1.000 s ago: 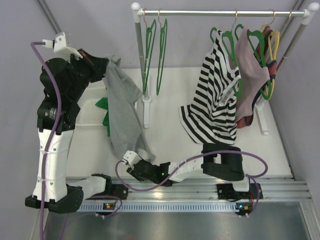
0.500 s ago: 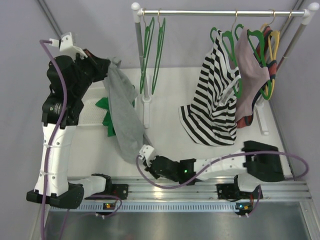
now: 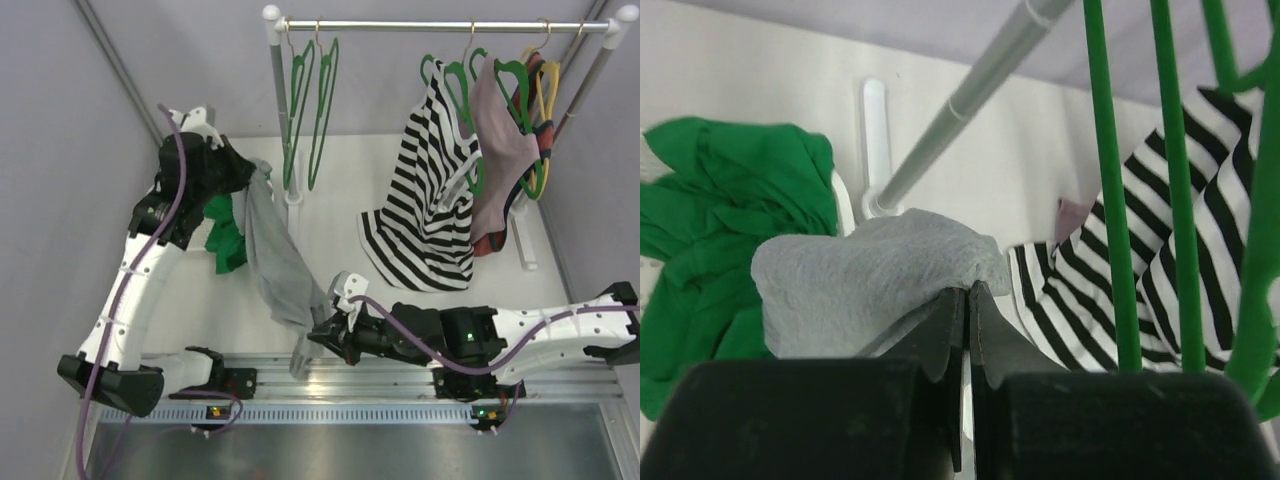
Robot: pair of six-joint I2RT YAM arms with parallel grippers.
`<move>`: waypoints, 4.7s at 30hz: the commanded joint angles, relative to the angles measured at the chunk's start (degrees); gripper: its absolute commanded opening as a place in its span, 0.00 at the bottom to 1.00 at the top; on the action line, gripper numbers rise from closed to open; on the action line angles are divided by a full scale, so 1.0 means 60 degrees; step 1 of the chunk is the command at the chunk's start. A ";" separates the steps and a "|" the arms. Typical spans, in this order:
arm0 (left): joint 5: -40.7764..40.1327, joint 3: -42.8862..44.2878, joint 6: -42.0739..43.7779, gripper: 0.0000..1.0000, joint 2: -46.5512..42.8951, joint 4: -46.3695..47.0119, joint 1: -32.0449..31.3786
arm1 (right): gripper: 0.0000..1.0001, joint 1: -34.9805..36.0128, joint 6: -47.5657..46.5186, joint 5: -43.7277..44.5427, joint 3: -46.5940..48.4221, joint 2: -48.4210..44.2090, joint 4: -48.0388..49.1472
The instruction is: Place the tank top on the hanger
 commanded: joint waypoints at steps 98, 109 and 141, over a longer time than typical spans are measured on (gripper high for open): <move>-0.1160 -0.7255 -0.2425 0.00 -0.5821 0.2122 -0.7957 | 0.00 -0.9048 0.1349 -0.5054 0.0277 -0.1665 -0.2821; -0.1689 -0.1194 -0.0712 0.00 -0.3993 -0.0063 -0.7957 | 0.00 -0.9414 0.1042 -0.5026 0.3951 -0.1521 -0.4519; -0.4151 -0.4284 -0.1441 0.00 -0.3361 0.0828 -0.7811 | 0.00 -0.9561 0.2374 -0.5450 0.1263 -0.1167 -0.3203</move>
